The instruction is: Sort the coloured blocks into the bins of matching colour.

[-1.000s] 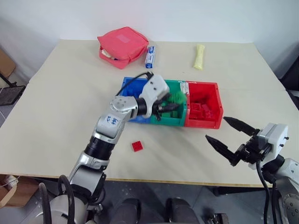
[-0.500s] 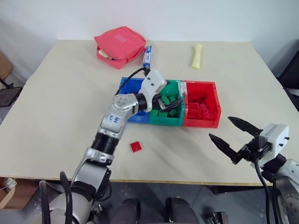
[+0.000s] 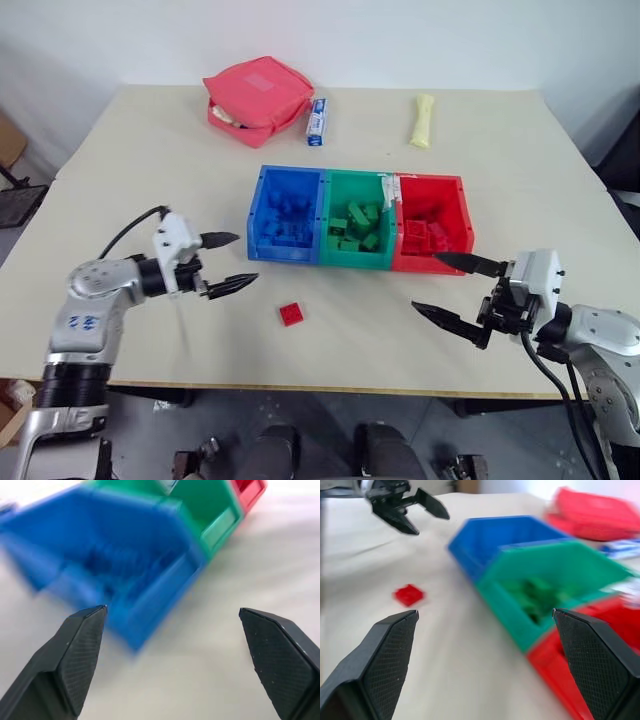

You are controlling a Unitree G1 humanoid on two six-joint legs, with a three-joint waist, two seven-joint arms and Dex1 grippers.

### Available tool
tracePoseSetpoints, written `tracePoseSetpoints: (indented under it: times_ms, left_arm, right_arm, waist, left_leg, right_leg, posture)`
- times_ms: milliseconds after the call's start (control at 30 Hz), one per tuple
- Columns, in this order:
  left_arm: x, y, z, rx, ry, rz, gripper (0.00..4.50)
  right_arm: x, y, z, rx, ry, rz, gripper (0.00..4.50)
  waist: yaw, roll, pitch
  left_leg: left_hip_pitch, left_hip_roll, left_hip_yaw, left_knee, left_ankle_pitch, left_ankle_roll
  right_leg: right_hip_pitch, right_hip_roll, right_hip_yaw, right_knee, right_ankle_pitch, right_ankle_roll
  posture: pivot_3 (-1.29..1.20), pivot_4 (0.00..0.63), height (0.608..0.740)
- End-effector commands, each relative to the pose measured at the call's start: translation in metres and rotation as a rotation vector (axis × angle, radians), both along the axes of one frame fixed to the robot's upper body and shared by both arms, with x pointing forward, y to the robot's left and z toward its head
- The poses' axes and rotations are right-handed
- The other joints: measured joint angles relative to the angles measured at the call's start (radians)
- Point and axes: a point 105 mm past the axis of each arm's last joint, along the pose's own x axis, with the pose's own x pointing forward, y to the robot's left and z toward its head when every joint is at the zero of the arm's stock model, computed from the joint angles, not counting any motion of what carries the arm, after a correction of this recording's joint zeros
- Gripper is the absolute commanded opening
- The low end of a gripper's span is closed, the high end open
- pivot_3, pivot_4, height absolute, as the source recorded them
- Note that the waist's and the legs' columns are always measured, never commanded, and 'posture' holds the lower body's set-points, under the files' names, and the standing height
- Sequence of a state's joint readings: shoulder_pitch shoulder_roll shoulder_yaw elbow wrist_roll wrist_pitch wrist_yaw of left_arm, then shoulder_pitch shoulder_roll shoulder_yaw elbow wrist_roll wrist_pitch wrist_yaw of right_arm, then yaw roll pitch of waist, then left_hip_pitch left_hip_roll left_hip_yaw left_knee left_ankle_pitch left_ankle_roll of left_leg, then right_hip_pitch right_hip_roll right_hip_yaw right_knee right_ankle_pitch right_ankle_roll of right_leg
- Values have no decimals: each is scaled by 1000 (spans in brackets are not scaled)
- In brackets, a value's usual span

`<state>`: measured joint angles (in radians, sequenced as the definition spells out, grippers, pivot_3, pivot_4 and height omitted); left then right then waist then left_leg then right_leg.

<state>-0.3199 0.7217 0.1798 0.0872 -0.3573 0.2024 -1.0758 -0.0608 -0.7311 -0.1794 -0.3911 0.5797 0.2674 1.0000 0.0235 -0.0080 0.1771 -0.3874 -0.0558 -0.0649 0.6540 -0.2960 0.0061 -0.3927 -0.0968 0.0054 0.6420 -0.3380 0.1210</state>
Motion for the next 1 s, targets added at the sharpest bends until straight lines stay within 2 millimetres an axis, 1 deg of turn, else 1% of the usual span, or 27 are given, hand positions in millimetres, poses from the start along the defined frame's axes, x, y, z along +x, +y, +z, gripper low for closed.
tracePoseSetpoints:
  times_ms: [33,67,100,133,233,367,467,533,600,700,767,833,933,967,1000]
  left_arm:
    - [-16,31,-4,14,34,48,4481]
    - [-20,43,-8,17,52,83,4481]
    - [-25,49,-10,26,69,94,4481]
    - [-28,49,-11,38,75,81,4481]
    - [-37,27,-8,40,73,-11,4481]
    - [-46,-11,-18,99,136,-143,4481]
    - [-39,-44,-26,153,152,-174,4481]
    - [-33,-59,-30,179,157,-165,4481]
    - [-26,-69,-35,213,155,-139,4481]
    - [-22,-75,-46,294,164,-128,4481]
    - [-23,-77,-52,313,199,-128,4481]
    - [-22,-77,-55,336,224,-128,4481]
    - [-12,-84,-51,317,181,-113,4481]
    - [-10,-85,-50,304,178,-108,4087]
    - [-9,-86,-51,304,187,-108,3902]
  right_arm:
    - [2,12,4,-2,1,78,4500]
    - [3,17,3,-7,3,103,4500]
    - [5,19,3,-22,-4,121,4500]
    - [6,19,3,-32,-14,127,4500]
    - [7,17,5,-40,-30,137,4500]
    - [-7,7,-2,-101,-14,167,4500]
    - [-20,-4,-11,-158,8,169,4500]
    - [-28,-9,-15,-175,21,167,4500]
    - [-34,-11,-18,-179,28,162,4500]
    - [-46,-10,-26,-173,65,167,4500]
    - [-54,-8,-30,-166,93,171,4500]
    - [-58,-8,-32,-159,102,158,4500]
    - [-57,-11,-33,-159,98,120,4500]
    - [-57,-12,-33,-159,95,108,4500]
    - [-56,-12,-33,-157,92,97,4500]
  waist:
    - [1,0,0]
    - [-1,0,0]
    - [-3,0,0]
    - [-5,0,0]
    - [3,0,0]
    - [7,0,0]
    - [4,0,0]
    - [3,0,0]
    - [-2,0,0]
    - [-10,0,0]
    - [-10,0,0]
    - [-5,0,0]
    - [1,0,0]
    - [2,0,0]
    - [3,0,0]
  left_leg:
    - [0,0,0,0,0,0]
    - [0,0,0,0,0,0]
    - [0,0,0,0,0,0]
    - [0,0,0,-1,0,0]
    - [0,0,0,-3,0,0]
    - [-1,-1,-3,-2,-1,1]
    - [-2,-1,-2,-2,-1,2]
    - [-1,-1,-2,-2,-1,2]
    - [-1,-1,-2,-2,-1,1]
    - [1,0,0,-3,-1,1]
    - [1,0,1,-3,0,0]
    - [1,0,0,-3,0,0]
    - [1,0,0,-1,0,1]
    - [1,0,0,-1,0,1]
    - [1,0,0,-1,0,1]
  right_leg:
    - [0,0,0,0,0,0]
    - [0,0,0,-1,0,0]
    - [0,0,0,-1,0,0]
    - [0,0,0,-1,0,0]
    - [0,0,0,-2,0,0]
    - [1,-2,-1,-5,0,0]
    - [1,-2,-1,-5,0,0]
    - [1,-1,-1,-4,0,0]
    - [1,0,-1,-3,0,0]
    - [0,2,1,0,0,0]
    - [0,2,1,0,0,0]
    - [0,2,1,0,0,0]
    - [1,1,1,0,0,0]
    - [1,1,1,0,0,0]
    - [1,1,1,0,0,0]
  posture:
    - [0,150,740]
    - [0,150,740]
    - [0,150,740]
    - [0,150,740]
    - [0,150,740]
    - [0,150,740]
    - [0,150,740]
    - [0,150,740]
    - [0,150,740]
    - [0,150,740]
    - [0,150,740]
    - [0,150,740]
    - [0,150,740]
    - [0,150,740]
    - [0,150,740]
